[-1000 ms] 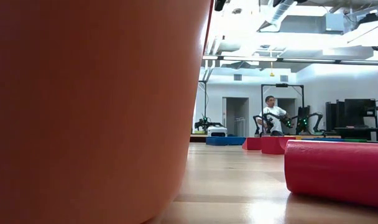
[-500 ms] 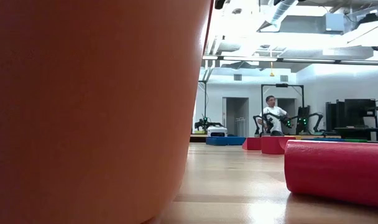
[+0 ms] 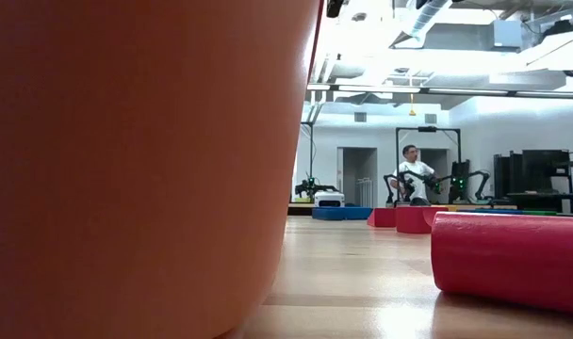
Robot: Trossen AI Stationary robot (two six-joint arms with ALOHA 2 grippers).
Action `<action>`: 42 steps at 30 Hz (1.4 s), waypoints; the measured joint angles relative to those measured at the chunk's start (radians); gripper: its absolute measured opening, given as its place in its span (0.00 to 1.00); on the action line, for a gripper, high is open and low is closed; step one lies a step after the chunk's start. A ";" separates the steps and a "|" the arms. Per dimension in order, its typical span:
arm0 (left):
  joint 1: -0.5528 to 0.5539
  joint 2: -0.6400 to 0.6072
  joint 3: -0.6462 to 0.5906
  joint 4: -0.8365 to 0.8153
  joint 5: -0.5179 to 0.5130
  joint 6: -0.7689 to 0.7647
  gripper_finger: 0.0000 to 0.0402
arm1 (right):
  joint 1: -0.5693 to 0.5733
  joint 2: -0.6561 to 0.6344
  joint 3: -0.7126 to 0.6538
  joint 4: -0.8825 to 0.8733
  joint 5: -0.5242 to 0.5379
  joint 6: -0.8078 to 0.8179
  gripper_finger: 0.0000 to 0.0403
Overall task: Sort blocks
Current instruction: Put the red block into the top orange bin
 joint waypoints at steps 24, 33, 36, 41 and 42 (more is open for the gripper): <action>0.131 -0.001 0.000 -0.185 0.057 -0.198 0.31 | -0.105 -0.069 0.000 -0.344 0.096 0.038 0.64; 0.311 0.007 0.000 -0.549 0.197 -0.356 0.31 | -0.175 -0.126 0.000 -0.733 0.298 0.037 0.64; 0.393 0.018 -0.002 -0.666 0.272 -0.372 0.31 | -0.169 -0.126 0.000 -0.747 0.300 0.037 0.64; 0.498 0.099 0.037 -0.747 0.405 -0.370 0.31 | -0.140 -0.126 0.000 -0.706 0.300 0.034 0.64; 0.504 0.132 0.061 -0.782 0.426 -0.354 0.31 | -0.134 -0.124 0.000 -0.697 0.300 0.034 0.65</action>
